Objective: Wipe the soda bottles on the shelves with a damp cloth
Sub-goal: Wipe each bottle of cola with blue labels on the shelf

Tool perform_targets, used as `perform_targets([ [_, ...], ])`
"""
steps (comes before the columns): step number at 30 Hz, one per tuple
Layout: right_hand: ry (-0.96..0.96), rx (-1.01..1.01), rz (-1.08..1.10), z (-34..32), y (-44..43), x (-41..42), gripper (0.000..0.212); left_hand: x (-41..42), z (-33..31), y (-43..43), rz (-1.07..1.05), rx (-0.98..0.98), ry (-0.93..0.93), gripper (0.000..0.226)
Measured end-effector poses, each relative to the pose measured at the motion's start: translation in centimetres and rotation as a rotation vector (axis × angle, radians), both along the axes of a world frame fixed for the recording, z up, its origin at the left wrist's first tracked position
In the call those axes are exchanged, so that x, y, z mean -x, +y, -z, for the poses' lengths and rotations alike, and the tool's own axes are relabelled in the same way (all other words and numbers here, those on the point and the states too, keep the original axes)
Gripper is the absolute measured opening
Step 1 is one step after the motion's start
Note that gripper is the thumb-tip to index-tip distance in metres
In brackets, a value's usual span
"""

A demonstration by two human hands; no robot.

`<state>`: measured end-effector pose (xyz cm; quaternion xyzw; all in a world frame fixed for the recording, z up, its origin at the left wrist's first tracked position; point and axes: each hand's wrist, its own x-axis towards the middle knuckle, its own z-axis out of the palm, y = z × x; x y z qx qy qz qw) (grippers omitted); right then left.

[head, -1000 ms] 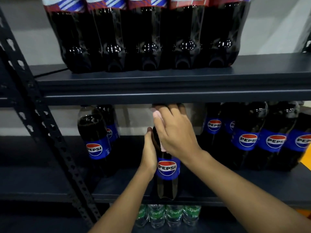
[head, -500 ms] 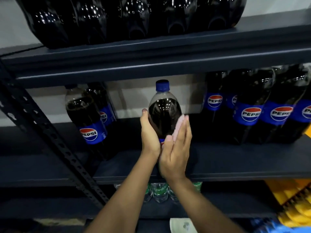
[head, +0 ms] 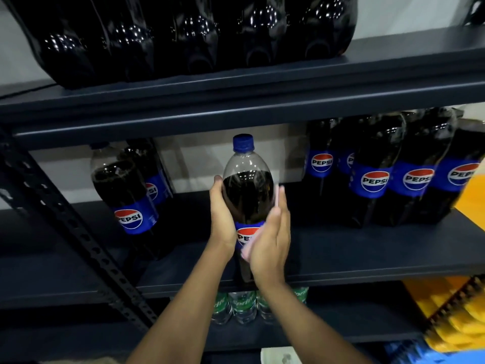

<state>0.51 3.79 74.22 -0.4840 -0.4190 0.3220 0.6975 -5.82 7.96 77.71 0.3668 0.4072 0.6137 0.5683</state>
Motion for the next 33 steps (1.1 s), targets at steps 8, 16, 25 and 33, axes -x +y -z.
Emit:
perform_targets([
  [8, -0.349, -0.105, -0.189, -9.6, 2.6, -3.1, 0.035, 2.2, -0.7, 0.1, -0.02, 0.046, 0.285, 0.062],
  [16, -0.39, -0.379, 0.01, -5.0, 3.5, -2.8, 0.05, -0.1, -1.1, -2.8, 0.001, -0.111, 0.312, 0.079],
  [25, 0.056, 0.188, -0.005, 5.7, 1.0, -0.9, 0.04, -0.5, -1.1, -2.9, -0.042, -0.022, 0.298, 0.062],
  [33, 0.222, 0.228, -0.095, 0.3, 1.8, -1.5, 0.043, 0.6, -0.9, -1.6, 0.024, 0.001, 0.266, 0.109],
])
